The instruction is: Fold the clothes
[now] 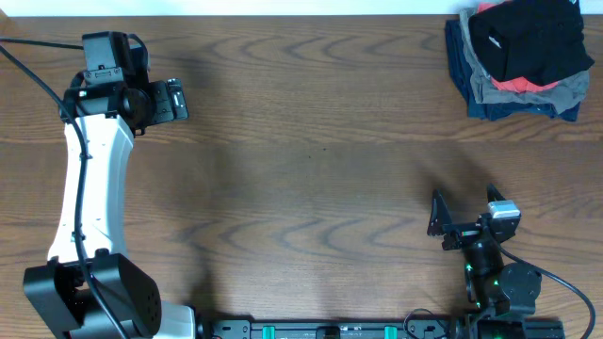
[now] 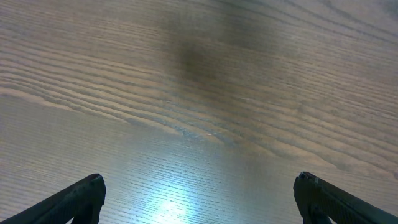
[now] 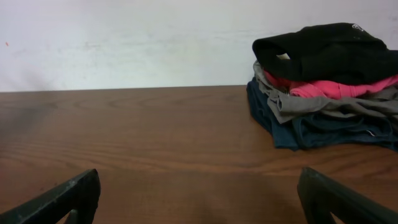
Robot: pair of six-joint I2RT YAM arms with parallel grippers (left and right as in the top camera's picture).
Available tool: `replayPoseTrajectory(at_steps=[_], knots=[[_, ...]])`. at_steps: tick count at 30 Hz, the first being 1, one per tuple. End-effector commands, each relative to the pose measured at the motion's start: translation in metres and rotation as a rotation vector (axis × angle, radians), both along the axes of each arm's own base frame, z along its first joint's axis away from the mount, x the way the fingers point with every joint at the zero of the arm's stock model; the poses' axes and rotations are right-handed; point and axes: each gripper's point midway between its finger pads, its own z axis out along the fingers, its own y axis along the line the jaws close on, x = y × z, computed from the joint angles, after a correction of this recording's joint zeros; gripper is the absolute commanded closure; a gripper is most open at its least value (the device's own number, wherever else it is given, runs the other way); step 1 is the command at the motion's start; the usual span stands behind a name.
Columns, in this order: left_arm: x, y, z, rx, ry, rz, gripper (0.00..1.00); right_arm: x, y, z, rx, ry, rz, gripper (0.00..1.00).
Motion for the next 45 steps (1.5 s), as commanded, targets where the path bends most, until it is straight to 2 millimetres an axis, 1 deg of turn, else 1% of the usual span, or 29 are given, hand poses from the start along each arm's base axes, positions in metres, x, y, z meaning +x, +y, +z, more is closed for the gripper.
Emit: replayPoseTrajectory(at_steps=[1, 21, 27, 31, 35, 38, 40, 45], knots=[[0.000, 0.002, -0.007, -0.002, 0.016, 0.014, 0.02, 0.000, 0.002, -0.001, -0.007, 0.000, 0.006, 0.01], [-0.001, 0.002, -0.007, -0.003, 0.019, 0.014, 0.02, 0.000, 0.002, -0.001, -0.007, 0.000, 0.006, 0.01], [-0.004, 0.003, 0.003, 0.001, -0.006, 0.018, 0.02, 0.000, 0.002, -0.001, -0.007, 0.000, 0.006, 0.01], [-0.005, -0.013, 0.013, -0.035, -0.061, -0.028, 0.02, 0.000, 0.002, -0.001, -0.007, 0.000, 0.006, 0.01], [0.000, -0.034, 0.023, -0.082, -0.194, -0.096, 0.02, 0.000, 0.002, -0.001, -0.007, 0.000, 0.006, 0.01], [-0.003, -0.049, 0.026, -0.105, -0.317, -0.150, 0.02, 0.000, 0.002, -0.001, -0.007, 0.000, 0.006, 0.01], [-0.010, -0.057, 0.026, -0.109, -0.394, -0.178, 0.02, 0.000, 0.002, -0.001, -0.007, 0.000, 0.006, 0.01], [-0.046, -0.071, 0.012, -0.094, -0.548, -0.221, 0.02, 0.000, 0.002, 0.000, -0.007, 0.000, 0.006, 0.01]])
